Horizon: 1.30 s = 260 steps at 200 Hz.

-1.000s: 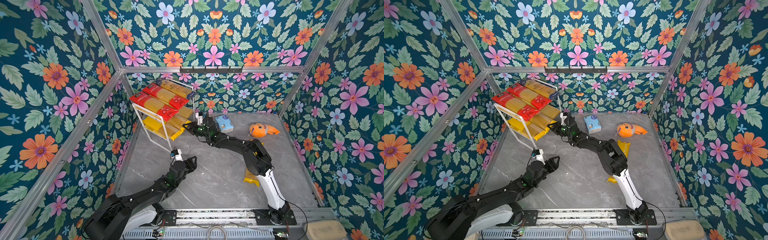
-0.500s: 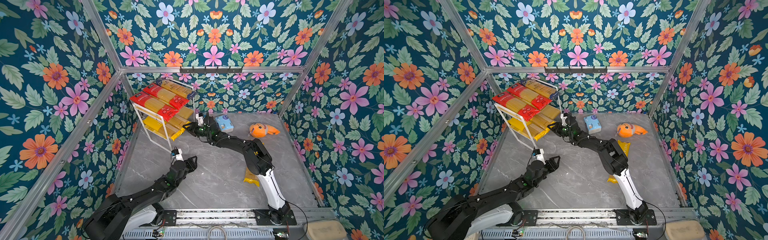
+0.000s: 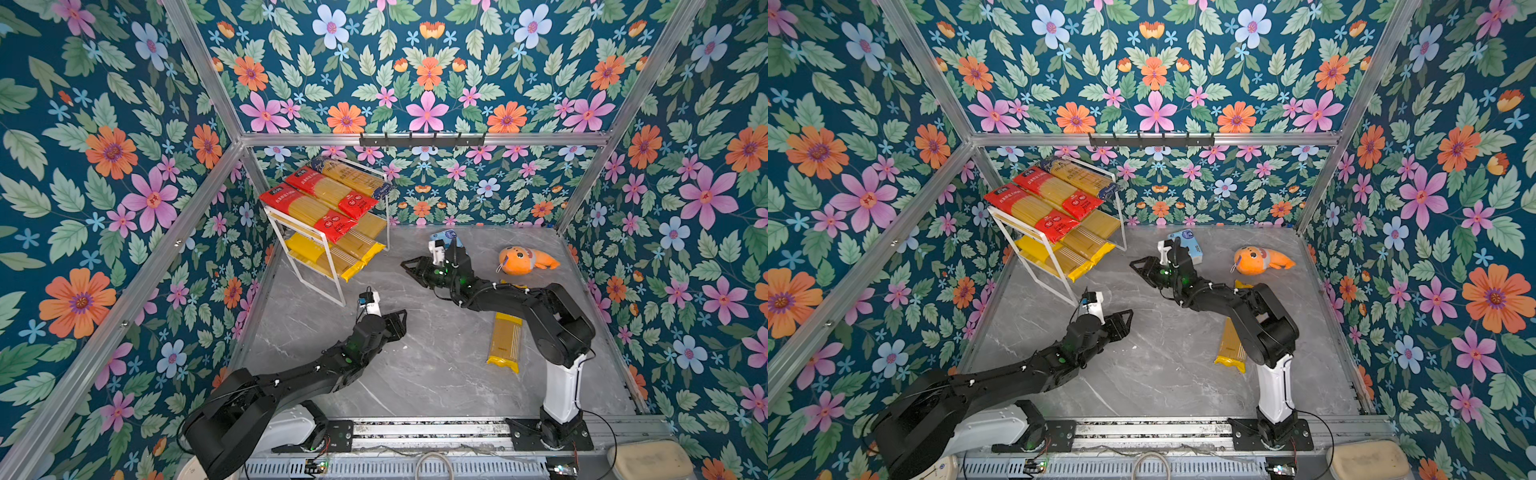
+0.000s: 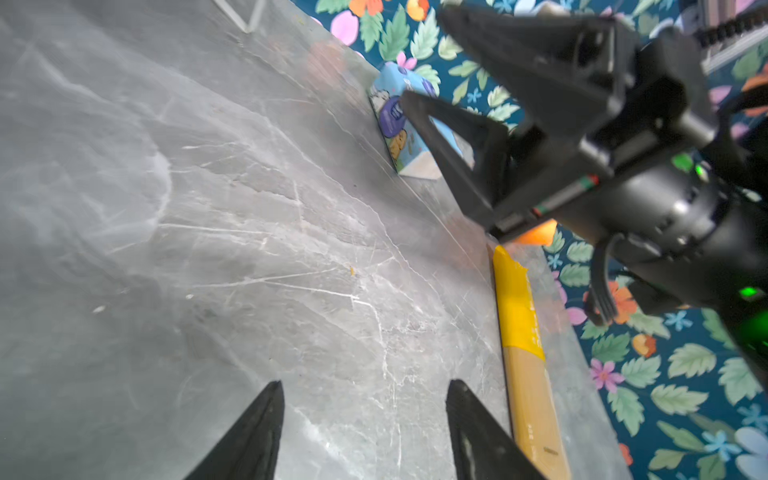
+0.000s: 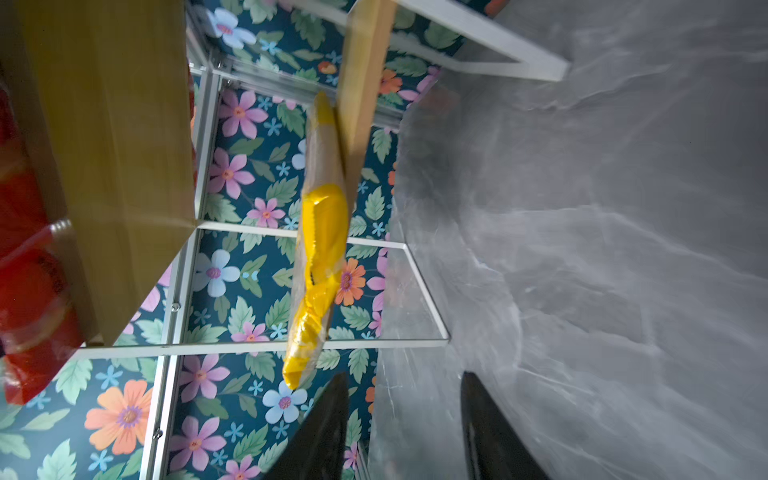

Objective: Place and organize the pasta boxes and bags onto the shelf
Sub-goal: 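Release the pack and move the right gripper to the last yellow pack, then grasp the last yellow PASTATIME pack on the table with the right gripper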

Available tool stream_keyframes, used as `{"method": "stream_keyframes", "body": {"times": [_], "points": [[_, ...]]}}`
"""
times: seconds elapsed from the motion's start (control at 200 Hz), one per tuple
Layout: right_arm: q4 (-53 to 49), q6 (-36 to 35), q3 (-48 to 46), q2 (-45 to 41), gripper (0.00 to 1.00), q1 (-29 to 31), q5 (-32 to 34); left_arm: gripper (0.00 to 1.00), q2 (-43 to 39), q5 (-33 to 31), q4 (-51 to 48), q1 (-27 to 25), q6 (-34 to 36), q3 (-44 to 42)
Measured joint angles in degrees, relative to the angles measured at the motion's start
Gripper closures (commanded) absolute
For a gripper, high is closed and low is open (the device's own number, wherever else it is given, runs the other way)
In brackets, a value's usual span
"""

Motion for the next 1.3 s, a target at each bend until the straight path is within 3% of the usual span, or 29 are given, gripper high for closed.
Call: {"method": "stream_keyframes", "body": {"times": [0.13, 0.245, 0.47, 0.67, 0.8, 1.035, 1.3], "points": [[-5.0, -2.7, -8.8, -8.5, 0.55, -3.7, 0.4, 0.32, 5.3, 0.1, -0.1, -2.2, 3.5, 4.5], [-16.7, -8.7, -11.8, -16.5, 0.54, -6.4, 2.4, 0.3, 10.1, 0.7, -0.2, -4.0, 5.8, 8.1], [-43.2, -24.1, -11.5, -25.0, 0.42, -10.3, 14.3, 0.26, 16.1, 1.5, -0.2, -6.9, 9.0, 12.8], [-58.8, -31.3, -11.9, -26.9, 0.33, -16.7, 26.1, 0.23, 17.5, 2.1, -0.2, -8.1, 10.0, 13.8], [-63.4, -33.0, -12.9, -26.3, 0.32, -19.8, 31.6, 0.23, 17.5, 2.2, -0.2, -8.1, 10.2, 13.7], [-64.2, -33.3, -13.0, -20.4, 0.37, -19.9, 30.4, 0.23, 17.5, 2.2, -0.2, -8.2, 10.2, 13.7], [-62.6, -30.3, -9.7, -14.1, 0.41, -8.2, 32.4, 0.23, 17.5, 1.9, -0.3, -8.2, 10.0, 13.0]]}}
